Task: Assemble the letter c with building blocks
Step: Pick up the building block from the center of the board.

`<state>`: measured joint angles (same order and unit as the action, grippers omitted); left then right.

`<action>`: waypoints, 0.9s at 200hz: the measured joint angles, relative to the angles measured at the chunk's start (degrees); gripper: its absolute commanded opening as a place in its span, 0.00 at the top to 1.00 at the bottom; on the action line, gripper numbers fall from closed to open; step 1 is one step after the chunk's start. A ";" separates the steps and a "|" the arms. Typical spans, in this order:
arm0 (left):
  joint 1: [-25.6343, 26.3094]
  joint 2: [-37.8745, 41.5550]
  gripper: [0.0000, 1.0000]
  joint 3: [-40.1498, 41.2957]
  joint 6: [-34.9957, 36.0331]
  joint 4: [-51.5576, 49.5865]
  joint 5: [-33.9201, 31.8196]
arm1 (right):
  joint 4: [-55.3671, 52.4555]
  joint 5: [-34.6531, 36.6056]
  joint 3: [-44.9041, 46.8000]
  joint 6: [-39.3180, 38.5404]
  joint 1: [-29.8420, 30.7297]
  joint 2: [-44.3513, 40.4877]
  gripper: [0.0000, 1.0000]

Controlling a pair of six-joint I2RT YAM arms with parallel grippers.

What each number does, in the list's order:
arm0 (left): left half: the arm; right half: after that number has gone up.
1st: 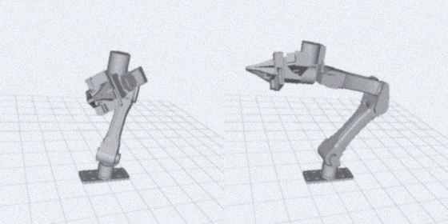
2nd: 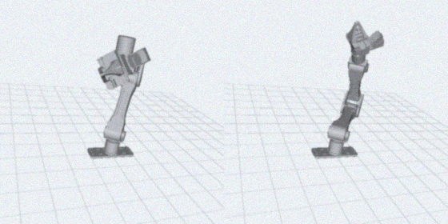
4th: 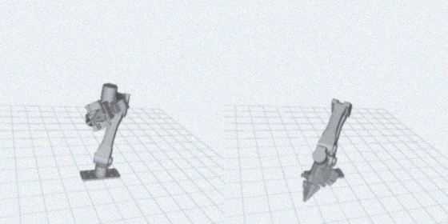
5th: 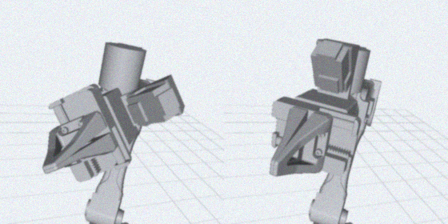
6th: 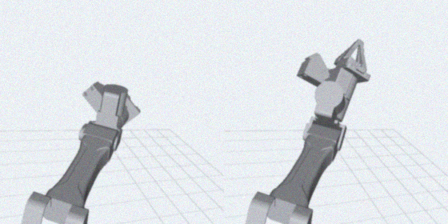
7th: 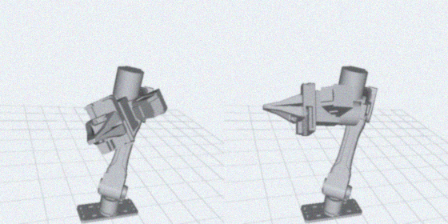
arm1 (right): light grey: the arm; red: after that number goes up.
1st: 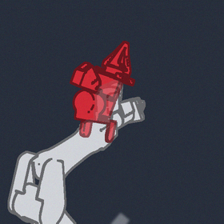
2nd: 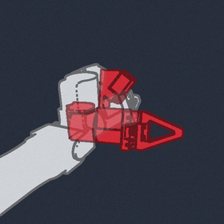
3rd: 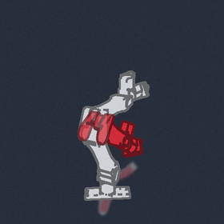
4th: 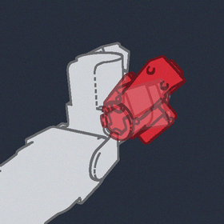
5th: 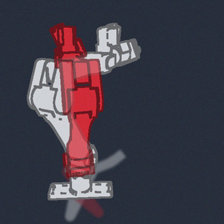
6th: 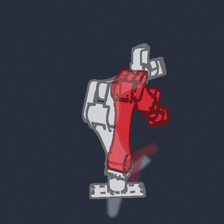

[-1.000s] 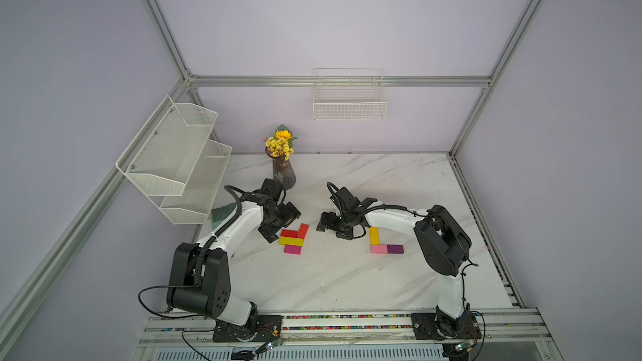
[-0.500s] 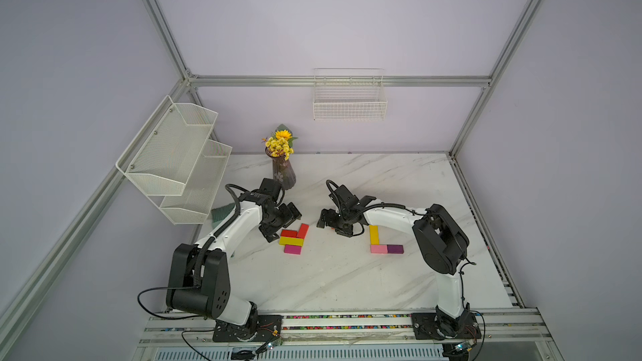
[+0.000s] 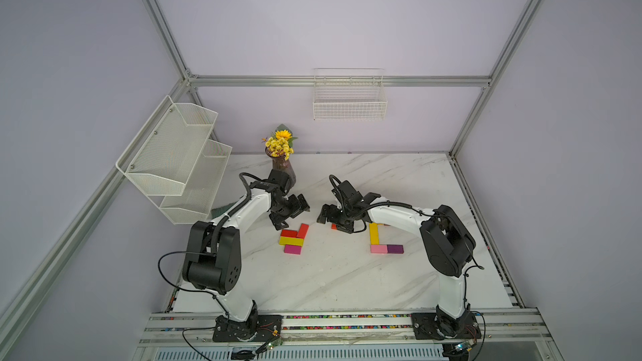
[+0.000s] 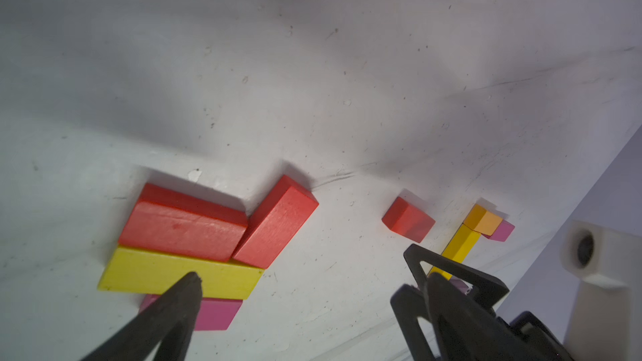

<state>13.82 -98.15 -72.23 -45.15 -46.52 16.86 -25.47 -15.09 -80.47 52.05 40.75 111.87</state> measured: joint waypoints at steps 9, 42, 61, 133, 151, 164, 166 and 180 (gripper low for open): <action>0.87 -1.90 0.02 -1.99 1.27 -0.76 -0.28 | 0.00 0.00 0.02 -0.02 -0.31 -0.76 0.09; 4.76 -8.92 0.18 -10.08 6.97 -5.66 -4.74 | 0.07 0.11 1.88 -0.15 -1.36 -4.44 0.09; 7.04 -12.13 0.24 -13.75 9.79 -8.98 -8.68 | 0.02 0.20 3.19 -0.26 -1.86 -6.01 0.09; 10.95 -15.74 0.31 -16.06 14.36 -17.59 -20.11 | -0.13 -0.39 5.29 -0.74 -3.91 -7.48 0.08; 10.95 -16.00 0.33 -16.06 14.78 -17.90 -20.90 | -0.24 -0.79 5.44 -0.92 -4.44 -7.54 0.09; 10.95 -16.41 0.33 -16.06 14.99 -17.88 -21.16 | -0.24 -1.05 5.44 -1.11 -4.76 -7.54 0.09; 10.95 -16.48 0.33 -16.06 15.02 -17.88 -21.16 | -0.24 -1.07 5.44 -1.11 -4.76 -7.54 0.08; 10.99 -17.07 0.34 -16.06 15.47 -17.86 -21.18 | -0.24 -1.27 5.46 -1.33 -4.98 -7.54 0.09</action>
<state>24.82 -115.22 -88.29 -29.67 -64.38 -4.32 -25.71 -16.36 -75.00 50.72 35.77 104.33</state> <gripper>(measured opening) 0.663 0.915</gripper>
